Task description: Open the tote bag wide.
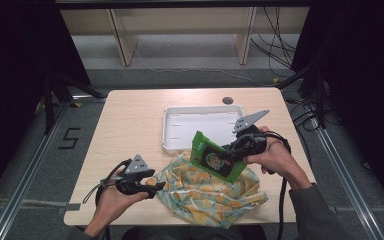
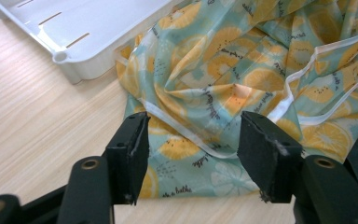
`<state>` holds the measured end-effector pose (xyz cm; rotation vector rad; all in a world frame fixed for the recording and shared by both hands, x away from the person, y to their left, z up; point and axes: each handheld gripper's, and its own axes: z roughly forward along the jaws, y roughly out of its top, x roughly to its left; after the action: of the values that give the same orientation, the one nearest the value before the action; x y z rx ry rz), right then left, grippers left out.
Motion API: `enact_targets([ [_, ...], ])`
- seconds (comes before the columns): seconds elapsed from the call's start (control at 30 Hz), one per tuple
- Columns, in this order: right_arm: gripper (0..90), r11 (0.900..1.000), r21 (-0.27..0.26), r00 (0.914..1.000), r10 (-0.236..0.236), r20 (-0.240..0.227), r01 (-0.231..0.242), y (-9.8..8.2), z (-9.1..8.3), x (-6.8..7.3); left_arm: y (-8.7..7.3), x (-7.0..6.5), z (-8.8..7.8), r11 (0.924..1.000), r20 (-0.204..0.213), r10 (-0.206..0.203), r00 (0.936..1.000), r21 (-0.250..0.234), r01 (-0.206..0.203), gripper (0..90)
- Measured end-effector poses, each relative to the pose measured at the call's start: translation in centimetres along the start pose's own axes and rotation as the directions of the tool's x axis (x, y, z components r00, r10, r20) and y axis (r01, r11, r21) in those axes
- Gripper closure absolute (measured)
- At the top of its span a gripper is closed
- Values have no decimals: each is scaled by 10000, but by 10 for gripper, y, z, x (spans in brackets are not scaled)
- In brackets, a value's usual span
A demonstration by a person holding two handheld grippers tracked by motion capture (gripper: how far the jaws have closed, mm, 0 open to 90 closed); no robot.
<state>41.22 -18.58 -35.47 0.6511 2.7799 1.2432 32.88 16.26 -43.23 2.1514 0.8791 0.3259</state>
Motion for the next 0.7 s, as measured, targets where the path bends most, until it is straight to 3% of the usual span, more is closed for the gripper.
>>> enact_targets([
  [0.07,756,9998,-157,9999,111,-4,-111,1,-2,-1,-3,-1,-3,9999,-47,122,9999,7,-122,404],
  [0.1,756,9996,-278,10000,39,71,-37,2,-4,-2,-5,-2,-3,9999,-82,-117,9999,-43,116,398],
  [0.3,756,9972,-538,9985,533,152,-524,2,-12,-8,-15,1,-12,9996,-441,179,9989,229,-169,356],
  [0.33,756,9960,-605,9976,666,164,-655,1,-13,-10,-17,0,-13,9998,-487,-122,9987,143,129,348],
  [0.47,756,9905,-1025,9944,961,431,-913,-2,-21,-18,-23,3,-19,9997,-634,164,9979,215,-151,329],
  [0.53,756,9883,-1147,9928,1070,541,-1003,-4,-25,-24,-26,0,-18,9997,-761,-222,9968,-127,213,325],
  [0.57,756,9862,-1173,9894,1259,719,-1169,-5,-27,-26,-26,3,-21,9995,-679,243,9974,209,-230,321],
  [0.6,756,9868,-1220,9896,1168,837,-1061,-7,-29,-30,-28,2,-21,9999,-718,85,9974,83,-80,321],
  [0.63,756,9831,-1323,9866,1383,865,-1262,-8,-29,-32,-29,3,-22,10000,-729,49,9973,33,-47,319],
  [0.67,756,9783,-1447,9833,1613,841,-1481,-10,-29,-33,-31,1,-21,9992,-794,-368,9962,-170,355,314],
  [0.7,756,9814,-1374,9832,1494,1050,-1345,-12,-32,-37,-32,1,-21,9988,-923,-448,9947,-224,429,289],
])
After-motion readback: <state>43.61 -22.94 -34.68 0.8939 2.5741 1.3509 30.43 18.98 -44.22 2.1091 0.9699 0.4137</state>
